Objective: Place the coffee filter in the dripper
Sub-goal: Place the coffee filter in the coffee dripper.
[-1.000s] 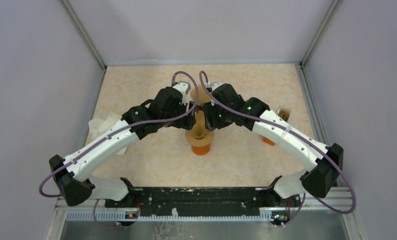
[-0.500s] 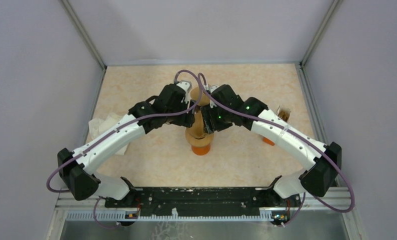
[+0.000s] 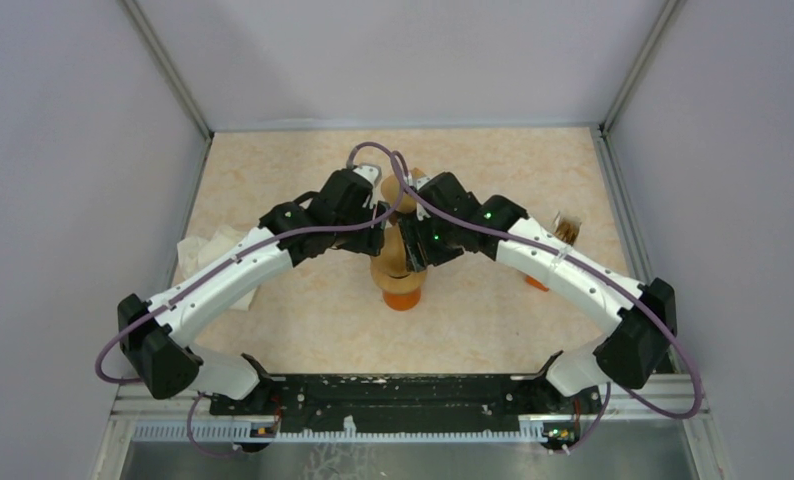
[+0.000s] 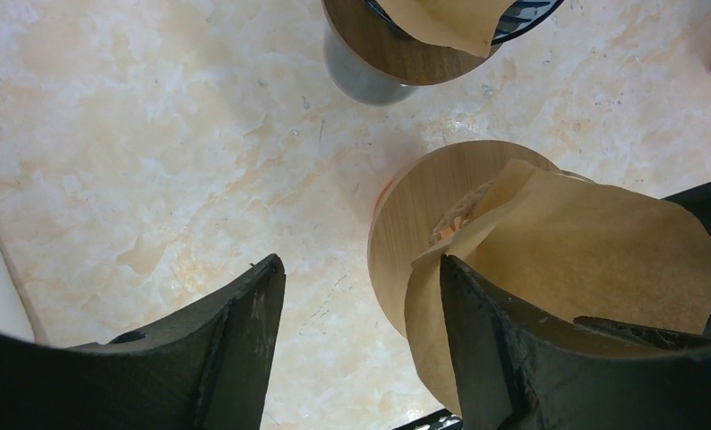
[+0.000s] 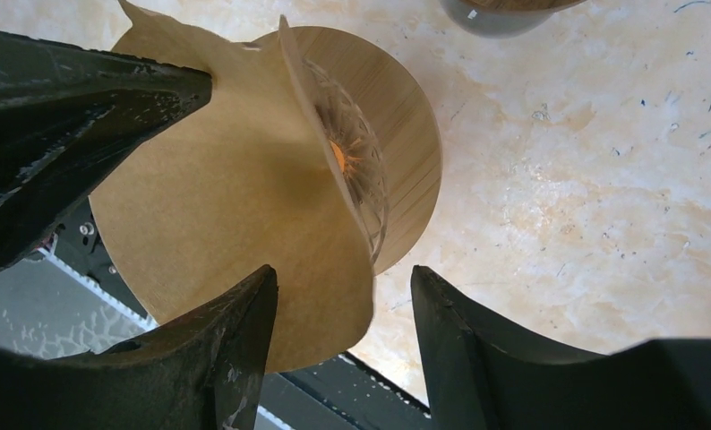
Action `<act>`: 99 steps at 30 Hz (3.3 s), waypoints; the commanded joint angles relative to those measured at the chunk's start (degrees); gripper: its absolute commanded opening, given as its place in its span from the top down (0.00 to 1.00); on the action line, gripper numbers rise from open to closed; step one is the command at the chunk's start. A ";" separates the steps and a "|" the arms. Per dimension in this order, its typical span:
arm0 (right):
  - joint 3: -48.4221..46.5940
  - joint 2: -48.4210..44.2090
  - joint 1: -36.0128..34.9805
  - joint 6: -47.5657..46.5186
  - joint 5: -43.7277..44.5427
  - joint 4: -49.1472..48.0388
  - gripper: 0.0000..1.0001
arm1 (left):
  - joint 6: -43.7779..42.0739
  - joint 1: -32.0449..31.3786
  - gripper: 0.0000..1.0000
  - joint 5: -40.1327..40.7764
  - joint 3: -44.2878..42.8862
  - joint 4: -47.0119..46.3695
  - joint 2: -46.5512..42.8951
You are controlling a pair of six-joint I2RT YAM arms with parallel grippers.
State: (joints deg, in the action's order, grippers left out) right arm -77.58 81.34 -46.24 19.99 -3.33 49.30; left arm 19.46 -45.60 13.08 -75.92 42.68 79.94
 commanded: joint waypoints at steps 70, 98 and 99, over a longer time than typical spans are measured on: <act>1.36 -1.17 0.45 0.02 -2.64 -4.99 0.38 | -1.98 0.28 0.21 -3.61 -3.54 -0.78 2.13; 4.57 -0.31 0.69 -1.09 -1.34 -6.48 0.36 | -1.40 0.52 0.22 -1.63 -2.55 1.04 3.62; 4.59 -0.25 0.78 -1.09 -1.37 -6.49 0.36 | -1.35 0.52 0.22 -1.47 -2.60 1.16 3.64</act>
State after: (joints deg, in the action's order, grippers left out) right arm -73.47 80.44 -45.93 19.94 -5.48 44.51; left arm 18.31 -45.23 10.81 -78.02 43.64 83.09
